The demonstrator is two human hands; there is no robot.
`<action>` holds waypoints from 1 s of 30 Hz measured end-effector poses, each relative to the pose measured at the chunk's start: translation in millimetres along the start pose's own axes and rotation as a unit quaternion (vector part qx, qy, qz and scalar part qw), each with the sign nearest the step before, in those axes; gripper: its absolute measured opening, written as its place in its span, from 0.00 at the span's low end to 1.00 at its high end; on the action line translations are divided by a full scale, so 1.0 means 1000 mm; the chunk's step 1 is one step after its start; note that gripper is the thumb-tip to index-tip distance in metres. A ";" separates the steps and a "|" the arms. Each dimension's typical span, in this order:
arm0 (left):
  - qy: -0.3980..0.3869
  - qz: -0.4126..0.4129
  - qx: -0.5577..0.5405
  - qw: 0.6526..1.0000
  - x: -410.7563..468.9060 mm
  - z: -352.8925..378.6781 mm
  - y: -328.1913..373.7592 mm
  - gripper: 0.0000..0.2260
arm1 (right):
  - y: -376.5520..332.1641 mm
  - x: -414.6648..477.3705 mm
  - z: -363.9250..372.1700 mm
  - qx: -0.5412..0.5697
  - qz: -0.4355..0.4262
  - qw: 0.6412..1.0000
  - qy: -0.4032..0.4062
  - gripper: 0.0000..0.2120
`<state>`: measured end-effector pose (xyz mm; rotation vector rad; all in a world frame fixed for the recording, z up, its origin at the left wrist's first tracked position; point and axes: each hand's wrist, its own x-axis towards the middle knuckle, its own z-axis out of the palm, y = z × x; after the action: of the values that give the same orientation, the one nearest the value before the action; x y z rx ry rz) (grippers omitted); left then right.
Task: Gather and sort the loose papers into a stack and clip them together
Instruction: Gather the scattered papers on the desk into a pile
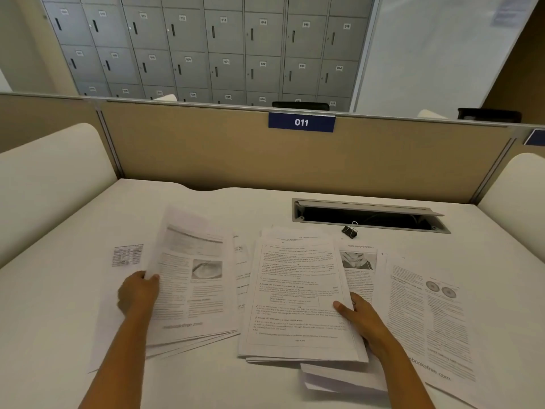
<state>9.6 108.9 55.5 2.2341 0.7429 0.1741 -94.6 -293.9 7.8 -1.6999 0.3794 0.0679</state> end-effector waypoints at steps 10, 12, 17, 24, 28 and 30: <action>0.048 -0.110 -0.009 0.993 0.015 -0.011 -0.027 0.34 | -0.002 -0.003 0.001 0.004 -0.007 1.000 -0.002 0.18; 0.037 -0.123 -0.046 0.991 0.018 -0.015 -0.022 0.37 | -0.003 -0.003 0.001 0.006 -0.007 1.000 -0.004 0.17; -0.072 -0.059 -0.058 0.994 0.019 -0.010 -0.021 0.30 | -0.004 -0.003 0.002 0.013 -0.005 1.000 -0.007 0.17; -0.129 -0.006 -0.113 0.985 0.004 -0.012 -0.007 0.25 | -0.005 -0.005 0.002 0.009 -0.006 1.000 -0.008 0.15; -0.054 0.053 -0.116 0.990 0.006 -0.049 0.013 0.24 | -0.002 -0.002 -0.001 0.002 -0.004 1.000 -0.010 0.18; -0.032 0.074 -0.137 0.987 0.016 -0.077 0.019 0.24 | -0.001 -0.002 -0.001 -0.001 -0.004 1.000 -0.010 0.18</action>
<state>5.1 155.7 121.4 2.0212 0.4858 0.2597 -96.1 -294.5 9.7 -1.7014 0.3568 0.0799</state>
